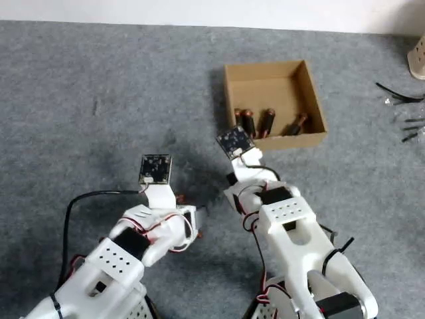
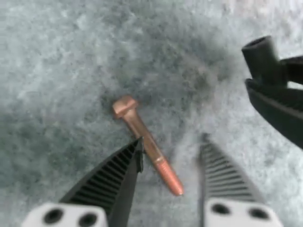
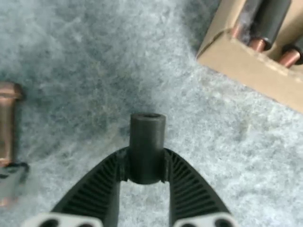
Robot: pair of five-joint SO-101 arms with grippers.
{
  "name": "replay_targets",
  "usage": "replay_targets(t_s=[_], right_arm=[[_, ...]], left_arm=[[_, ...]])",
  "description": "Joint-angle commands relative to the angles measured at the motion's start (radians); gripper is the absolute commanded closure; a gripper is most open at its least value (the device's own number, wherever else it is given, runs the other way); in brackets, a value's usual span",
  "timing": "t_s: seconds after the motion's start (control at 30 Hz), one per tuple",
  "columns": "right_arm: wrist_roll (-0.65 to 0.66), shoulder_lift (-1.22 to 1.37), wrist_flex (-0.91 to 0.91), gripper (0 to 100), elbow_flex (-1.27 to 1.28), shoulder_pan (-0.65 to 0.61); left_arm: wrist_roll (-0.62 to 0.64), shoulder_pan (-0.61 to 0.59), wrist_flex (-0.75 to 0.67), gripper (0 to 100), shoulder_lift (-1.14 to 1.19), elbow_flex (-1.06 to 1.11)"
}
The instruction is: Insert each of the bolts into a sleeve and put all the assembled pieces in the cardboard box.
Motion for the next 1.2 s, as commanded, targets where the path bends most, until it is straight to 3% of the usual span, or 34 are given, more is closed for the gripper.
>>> replay_targets(t_s=[0.0,0.13,0.33,0.7,1.0,1.17], right_arm=[[0.002,-0.018,-0.025,99.4,-0.004,0.010],[0.000,-0.018,-0.025,99.4,-0.002,0.010],[-0.002,-0.018,-0.025,99.4,-0.002,0.010],[-0.002,-0.018,-0.025,99.4,-0.001,0.010],[-0.002,-0.018,-0.025,99.4,-0.001,0.010],[-0.002,-0.018,-0.025,99.4,-0.001,0.010]], left_arm=[[0.011,-0.036,0.020,75,0.005,-0.008],[0.015,-0.036,0.018,83,0.005,-0.007],[0.014,-0.035,0.018,83,0.024,-0.004],[0.103,-0.036,0.054,83,0.460,-0.239],[0.143,-0.077,0.051,83,0.638,-0.371],[0.213,-0.087,-0.023,83,0.753,-0.427]])
